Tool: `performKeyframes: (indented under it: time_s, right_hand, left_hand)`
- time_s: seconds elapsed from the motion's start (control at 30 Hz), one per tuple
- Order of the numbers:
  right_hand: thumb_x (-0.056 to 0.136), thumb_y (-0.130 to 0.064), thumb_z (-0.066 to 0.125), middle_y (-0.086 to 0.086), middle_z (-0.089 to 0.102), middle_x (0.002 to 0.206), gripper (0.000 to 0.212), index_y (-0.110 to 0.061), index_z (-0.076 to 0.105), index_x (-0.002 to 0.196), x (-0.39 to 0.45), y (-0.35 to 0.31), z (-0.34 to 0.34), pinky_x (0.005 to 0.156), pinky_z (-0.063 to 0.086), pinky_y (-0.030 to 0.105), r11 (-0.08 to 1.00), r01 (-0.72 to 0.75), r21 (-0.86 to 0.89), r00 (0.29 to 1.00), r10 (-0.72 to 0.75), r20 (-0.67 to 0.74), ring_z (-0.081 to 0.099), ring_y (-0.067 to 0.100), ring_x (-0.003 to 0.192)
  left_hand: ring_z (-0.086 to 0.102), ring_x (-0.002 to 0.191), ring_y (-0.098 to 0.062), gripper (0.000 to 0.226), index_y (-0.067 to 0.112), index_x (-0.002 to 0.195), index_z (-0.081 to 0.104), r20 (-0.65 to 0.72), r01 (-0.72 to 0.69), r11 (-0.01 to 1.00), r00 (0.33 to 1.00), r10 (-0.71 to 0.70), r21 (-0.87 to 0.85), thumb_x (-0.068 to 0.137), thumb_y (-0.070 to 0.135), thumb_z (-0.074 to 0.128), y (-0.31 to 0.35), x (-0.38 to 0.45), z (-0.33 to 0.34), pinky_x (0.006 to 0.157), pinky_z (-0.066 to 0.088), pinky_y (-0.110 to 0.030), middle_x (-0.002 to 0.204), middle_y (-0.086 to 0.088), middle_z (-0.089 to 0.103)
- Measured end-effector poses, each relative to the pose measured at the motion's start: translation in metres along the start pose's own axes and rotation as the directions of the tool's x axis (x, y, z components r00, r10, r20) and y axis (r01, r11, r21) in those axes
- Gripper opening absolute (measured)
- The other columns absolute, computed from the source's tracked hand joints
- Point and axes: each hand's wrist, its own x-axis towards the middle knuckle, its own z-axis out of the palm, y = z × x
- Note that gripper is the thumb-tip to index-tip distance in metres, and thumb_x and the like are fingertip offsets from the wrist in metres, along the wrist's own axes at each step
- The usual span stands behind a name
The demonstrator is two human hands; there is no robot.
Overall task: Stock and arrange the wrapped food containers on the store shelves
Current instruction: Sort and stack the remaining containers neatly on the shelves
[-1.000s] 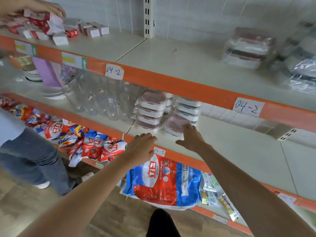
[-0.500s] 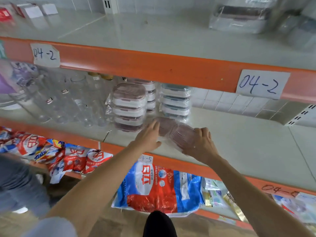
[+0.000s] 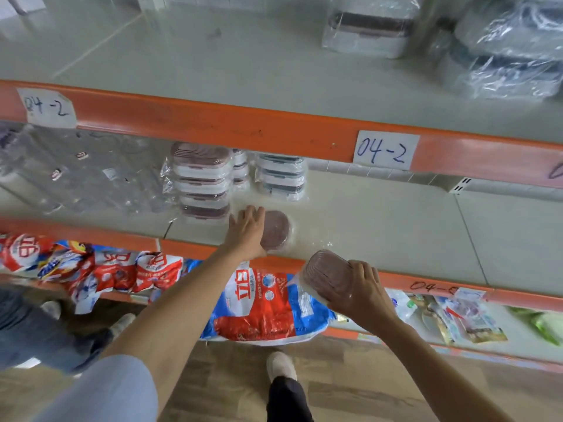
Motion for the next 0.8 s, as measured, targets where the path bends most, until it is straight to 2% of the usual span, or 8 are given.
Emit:
performKeyframes:
  time_s: [0.07,0.13,0.23,0.3,0.4,0.53,0.67,0.8]
  right_hand:
    - [0.06,-0.038,0.085,0.014,0.054,0.109,0.077,0.002,0.05,0.117,-0.013,-0.011,-0.012,0.081,0.042,0.038,0.999,0.035,-0.017,0.999,-0.035,-0.009,0.05,0.034,0.099]
    - [0.059,-0.039,0.085,0.016,0.054,0.11,0.08,0.003,0.05,0.117,-0.027,-0.027,-0.029,0.084,0.042,0.038,0.996,0.078,-0.033,0.997,-0.078,-0.007,0.049,0.035,0.099]
    - [0.057,-0.037,0.085,0.015,0.05,0.116,0.083,0.002,0.049,0.121,-0.048,-0.059,-0.064,0.089,0.044,0.04,0.988,0.14,-0.062,0.99,-0.141,-0.01,0.047,0.033,0.105]
    - [0.055,-0.035,0.086,0.015,0.048,0.117,0.083,0.001,0.05,0.121,-0.06,-0.078,-0.093,0.087,0.046,0.044,0.98,0.186,-0.077,0.981,-0.189,-0.035,0.047,0.034,0.106]
    - [0.056,-0.037,0.084,0.013,0.044,0.122,0.088,-0.002,0.046,0.127,-0.068,-0.103,-0.138,0.088,0.046,0.043,0.966,0.239,-0.099,0.967,-0.246,-0.065,0.043,0.032,0.111]
    - [0.055,-0.037,0.086,0.013,0.041,0.124,0.094,-0.003,0.043,0.131,-0.062,-0.134,-0.188,0.095,0.041,0.038,0.957,0.275,-0.095,0.946,-0.287,-0.151,0.041,0.031,0.115]
    - [0.058,-0.041,0.083,0.009,0.039,0.124,0.091,-0.008,0.042,0.132,-0.041,-0.161,-0.226,0.1,0.035,0.038,0.953,0.283,-0.111,0.934,-0.3,-0.193,0.038,0.027,0.117]
    - [0.059,-0.049,0.08,0.003,0.037,0.124,0.092,-0.016,0.039,0.134,-0.009,-0.175,-0.255,0.097,0.032,0.034,0.954,0.263,-0.144,0.935,-0.289,-0.205,0.033,0.022,0.118]
  left_hand:
    - [0.038,0.12,-0.03,0.098,0.009,0.137,0.027,-0.048,-0.027,0.997,0.999,0.023,-0.077,0.063,0.041,0.083,0.003,-0.027,-0.015,0.095,0.043,-0.043,0.131,-0.013,0.033]
    - [0.037,0.118,-0.028,0.099,0.009,0.136,0.029,-0.063,-0.06,0.994,0.997,0.054,-0.092,0.062,0.047,0.082,0.004,-0.06,-0.035,0.091,0.046,-0.042,0.129,-0.012,0.035]
    - [0.037,0.12,-0.029,0.101,0.01,0.139,0.031,-0.114,-0.111,0.993,0.988,0.105,-0.051,0.061,0.051,0.08,0.0,-0.116,-0.072,0.095,0.043,-0.042,0.131,-0.012,0.033]
    - [0.037,0.118,-0.029,0.101,0.011,0.14,0.033,-0.183,-0.153,0.988,0.972,0.149,-0.007,0.06,0.053,0.079,-0.007,-0.149,-0.104,0.098,0.04,-0.039,0.13,-0.013,0.032]
    - [0.037,0.116,-0.029,0.106,0.011,0.142,0.034,-0.285,-0.176,0.983,0.941,0.184,0.055,0.058,0.056,0.08,-0.018,-0.185,-0.159,0.102,0.037,-0.043,0.128,-0.017,0.033]
    - [0.04,0.117,-0.033,0.106,0.014,0.142,0.037,-0.443,-0.156,0.984,0.879,0.176,0.082,0.057,0.059,0.08,-0.029,-0.206,-0.227,0.102,0.037,-0.044,0.128,-0.017,0.035]
    - [0.032,0.121,-0.032,0.109,0.015,0.145,0.032,-0.478,-0.083,0.99,0.869,0.128,0.114,0.059,0.067,0.074,-0.032,-0.203,-0.278,0.105,0.032,-0.045,0.131,-0.016,0.031]
    - [0.031,0.118,-0.026,0.105,0.018,0.143,0.035,-0.574,-0.067,0.997,0.818,0.039,-0.028,0.058,0.065,0.076,-0.032,-0.19,-0.304,0.103,0.03,-0.041,0.126,-0.009,0.033]
